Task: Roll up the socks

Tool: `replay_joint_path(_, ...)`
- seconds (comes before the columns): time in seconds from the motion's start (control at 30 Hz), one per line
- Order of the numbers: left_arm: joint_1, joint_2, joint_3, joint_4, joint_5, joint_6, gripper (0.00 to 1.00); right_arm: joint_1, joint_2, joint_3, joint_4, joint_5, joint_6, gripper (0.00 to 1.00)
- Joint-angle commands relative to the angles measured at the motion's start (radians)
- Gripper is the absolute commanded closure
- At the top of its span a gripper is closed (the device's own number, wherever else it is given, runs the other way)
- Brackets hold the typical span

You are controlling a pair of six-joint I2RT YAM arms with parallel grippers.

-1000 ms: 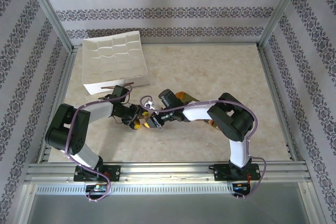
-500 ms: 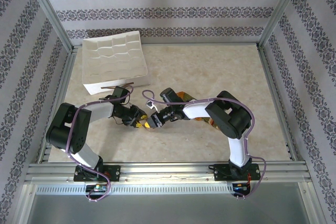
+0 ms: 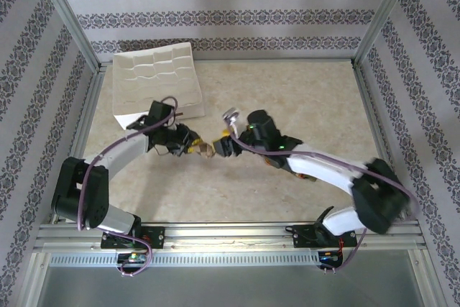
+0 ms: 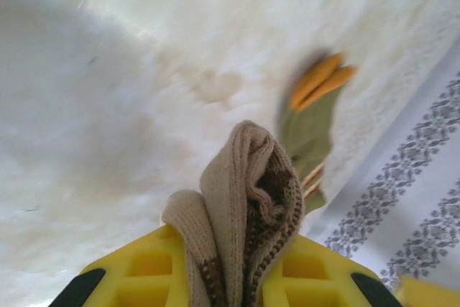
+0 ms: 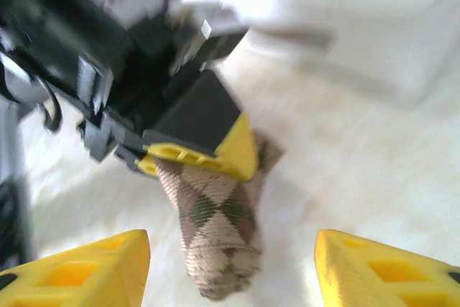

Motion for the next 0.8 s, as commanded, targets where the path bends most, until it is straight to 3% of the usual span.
replay_joint_path(0.0, 0.051, 0.014, 0.165, -0.174, -0.088, 0.096, 1.0, -0.03, -0.12, -0.017, -0.023, 0.274, -0.101, 0.39)
replay_joint_path(0.27, 0.15, 0.245, 0.578, -0.324, -0.287, 0.258, 1.0, -0.036, -0.28, 0.052, -0.1, 0.422, -0.243, 0.39)
replay_joint_path(0.47, 0.165, 0.478, 0.837, -0.316, -0.324, 0.313, 1.0, -0.027, -0.321, 0.087, -0.158, 0.456, -0.297, 0.39)
replay_joint_path(0.57, 0.166, 0.591, 0.98, -0.399, -0.34, 0.338, 1.0, -0.023, -0.338, 0.1, -0.187, 0.469, -0.313, 0.39)
replay_joint_path(0.77, 0.157, 0.608, 0.938, -0.369, -0.333, 0.345, 1.0, -0.016, -0.35, 0.113, -0.204, 0.496, -0.349, 0.39)
